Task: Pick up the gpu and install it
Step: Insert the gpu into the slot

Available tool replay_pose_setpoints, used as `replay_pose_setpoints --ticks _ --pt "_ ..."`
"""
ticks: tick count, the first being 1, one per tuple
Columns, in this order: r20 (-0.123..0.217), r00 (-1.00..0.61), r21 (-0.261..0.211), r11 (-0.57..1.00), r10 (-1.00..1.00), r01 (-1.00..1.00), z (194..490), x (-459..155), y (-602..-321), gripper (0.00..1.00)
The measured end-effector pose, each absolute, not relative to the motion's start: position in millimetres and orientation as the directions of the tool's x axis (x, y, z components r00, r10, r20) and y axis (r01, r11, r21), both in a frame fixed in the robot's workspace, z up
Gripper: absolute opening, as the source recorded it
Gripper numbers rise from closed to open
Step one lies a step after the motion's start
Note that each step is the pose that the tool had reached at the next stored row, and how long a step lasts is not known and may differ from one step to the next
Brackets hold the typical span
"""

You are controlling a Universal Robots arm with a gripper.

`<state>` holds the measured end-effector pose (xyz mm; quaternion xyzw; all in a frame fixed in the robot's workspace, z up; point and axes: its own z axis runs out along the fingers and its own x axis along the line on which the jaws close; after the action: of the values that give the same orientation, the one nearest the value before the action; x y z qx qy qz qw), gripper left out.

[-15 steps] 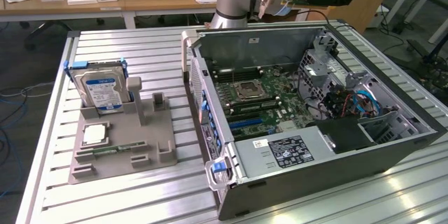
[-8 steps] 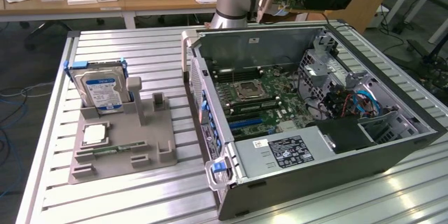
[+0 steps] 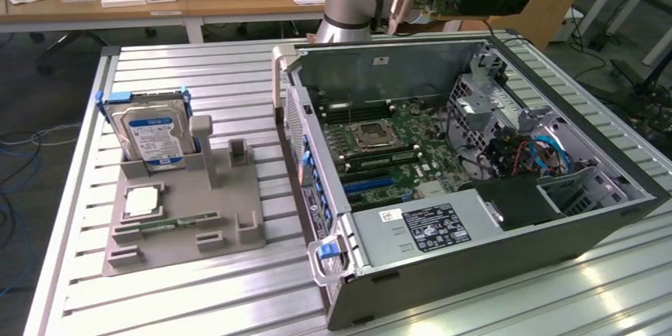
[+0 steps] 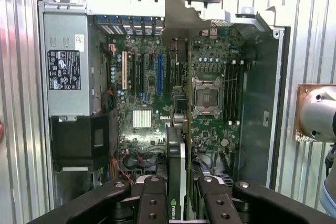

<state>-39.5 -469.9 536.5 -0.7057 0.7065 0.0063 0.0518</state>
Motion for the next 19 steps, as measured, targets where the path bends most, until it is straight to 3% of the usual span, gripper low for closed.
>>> replay_pose_setpoints --ticks 19 --pt "-0.082 0.003 -0.068 0.003 -0.997 -0.998 512.5 -44.1 -469.9 0.27"
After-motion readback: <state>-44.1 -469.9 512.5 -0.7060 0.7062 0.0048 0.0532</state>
